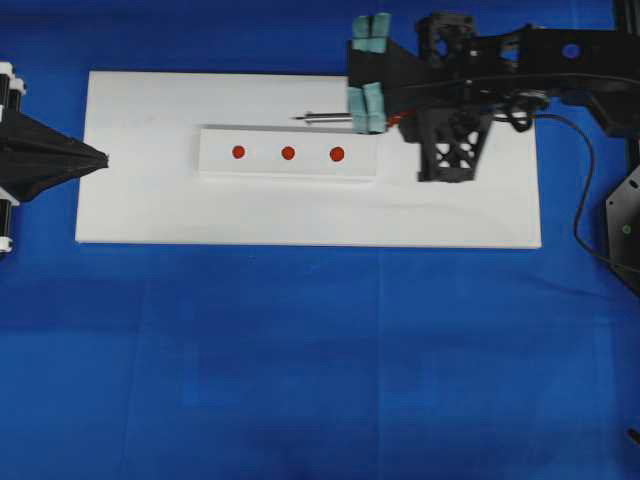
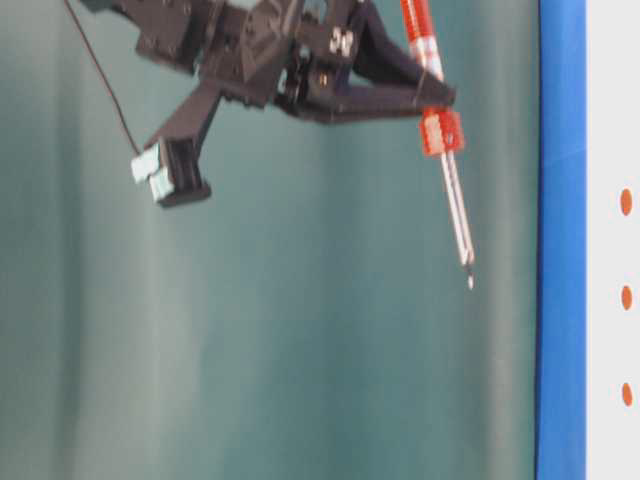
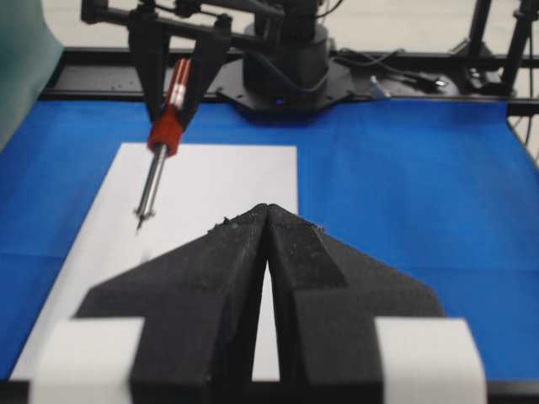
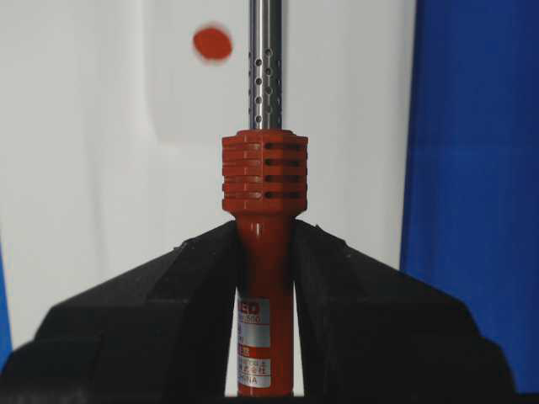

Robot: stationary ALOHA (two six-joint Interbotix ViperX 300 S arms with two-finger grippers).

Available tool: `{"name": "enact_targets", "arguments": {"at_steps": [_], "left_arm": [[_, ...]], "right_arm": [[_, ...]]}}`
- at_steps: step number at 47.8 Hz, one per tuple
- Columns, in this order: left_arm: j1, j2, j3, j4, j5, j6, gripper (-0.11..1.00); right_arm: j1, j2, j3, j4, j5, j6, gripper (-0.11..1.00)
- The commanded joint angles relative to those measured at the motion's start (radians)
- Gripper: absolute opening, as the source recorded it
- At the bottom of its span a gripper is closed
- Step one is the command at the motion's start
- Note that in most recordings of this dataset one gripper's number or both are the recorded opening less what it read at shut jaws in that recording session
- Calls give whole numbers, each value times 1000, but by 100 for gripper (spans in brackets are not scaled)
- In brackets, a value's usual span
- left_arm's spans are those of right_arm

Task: Touch the tip of the soldering iron to the mark.
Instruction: 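Raise the iron and shift it right above the strip, then lower the iron tip onto the middle red dot and hold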

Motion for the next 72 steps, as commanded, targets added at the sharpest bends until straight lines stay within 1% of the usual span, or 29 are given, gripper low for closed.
{"name": "enact_targets", "arguments": {"at_steps": [1,42,51,72], "left_arm": [[5,3,-11,0,-12,2,0],[6,5,-11,0,-12,0,0],[6,5,-11,0,-12,0,0],[8,9,-9,0,-11,3,0]], "right_arm": [[-2,-43,5,-3,-3,3,7],[-2,-35,2,-3,-8,5,7],[-2,5,0,-2,-8,5,7],[0,160,-31,3,-48,3,7]]}}
